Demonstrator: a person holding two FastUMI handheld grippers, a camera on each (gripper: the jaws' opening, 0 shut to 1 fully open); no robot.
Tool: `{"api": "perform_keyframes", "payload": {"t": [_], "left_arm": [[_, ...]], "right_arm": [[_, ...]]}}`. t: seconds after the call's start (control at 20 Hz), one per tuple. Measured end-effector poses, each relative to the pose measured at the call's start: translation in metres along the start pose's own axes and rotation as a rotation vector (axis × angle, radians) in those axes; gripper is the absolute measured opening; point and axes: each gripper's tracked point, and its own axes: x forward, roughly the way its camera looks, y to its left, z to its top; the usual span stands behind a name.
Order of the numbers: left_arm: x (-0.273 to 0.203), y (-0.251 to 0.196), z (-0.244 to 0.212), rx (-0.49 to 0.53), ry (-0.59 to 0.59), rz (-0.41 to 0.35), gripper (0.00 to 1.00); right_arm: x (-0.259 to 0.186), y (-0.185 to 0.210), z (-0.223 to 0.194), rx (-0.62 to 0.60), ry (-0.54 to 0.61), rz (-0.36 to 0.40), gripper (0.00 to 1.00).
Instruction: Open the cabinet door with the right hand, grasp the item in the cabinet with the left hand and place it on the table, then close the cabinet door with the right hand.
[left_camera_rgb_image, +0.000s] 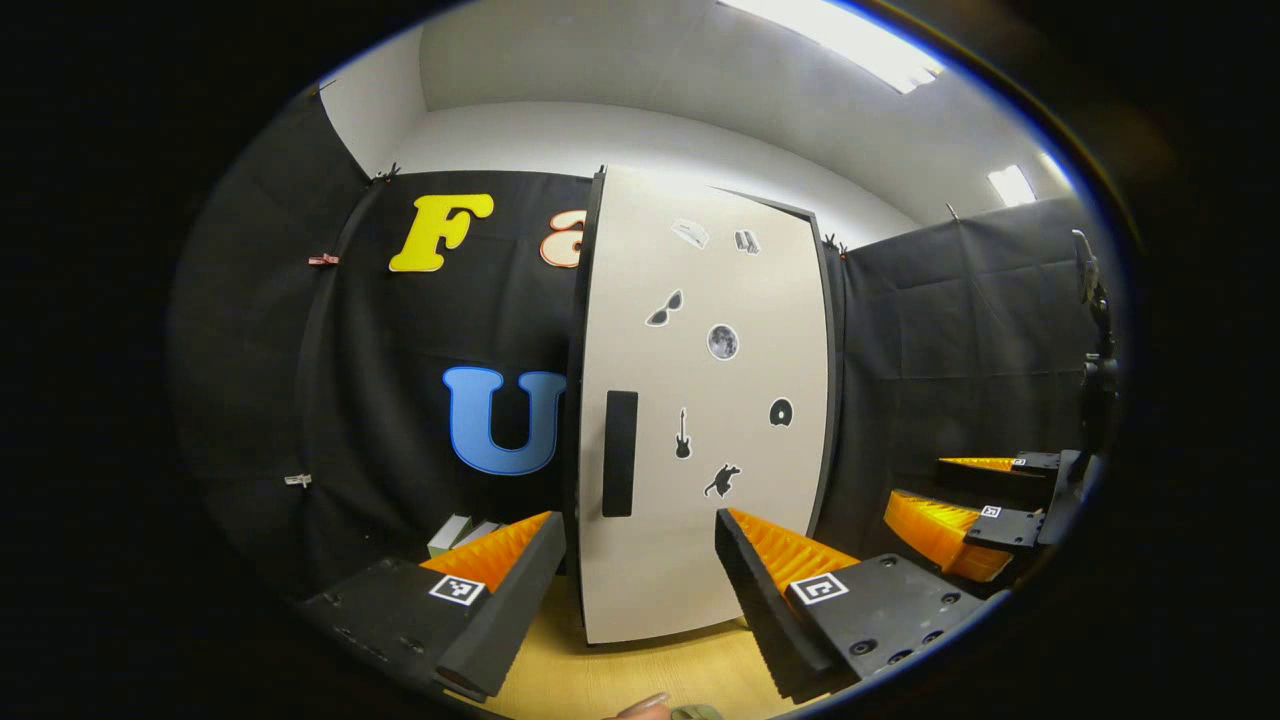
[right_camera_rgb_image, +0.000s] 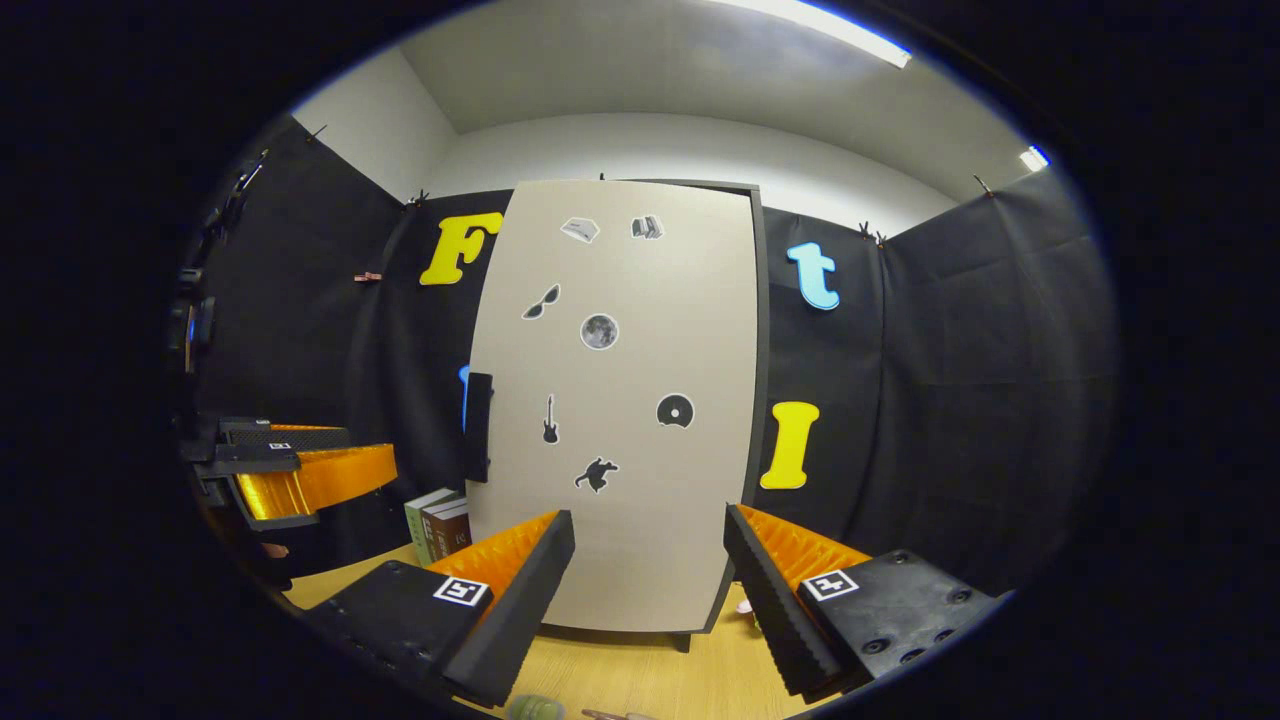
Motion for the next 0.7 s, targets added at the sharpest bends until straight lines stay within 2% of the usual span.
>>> {"api": "perform_keyframes", "payload": {"t": [0.7], "left_arm": [[-0.004,-0.007,0.002,0.013,-0.016,-0.017,0.95]], "right_arm": [[-0.014,0.002,0.004,0.029,-0.003,0.004,0.97]]}}
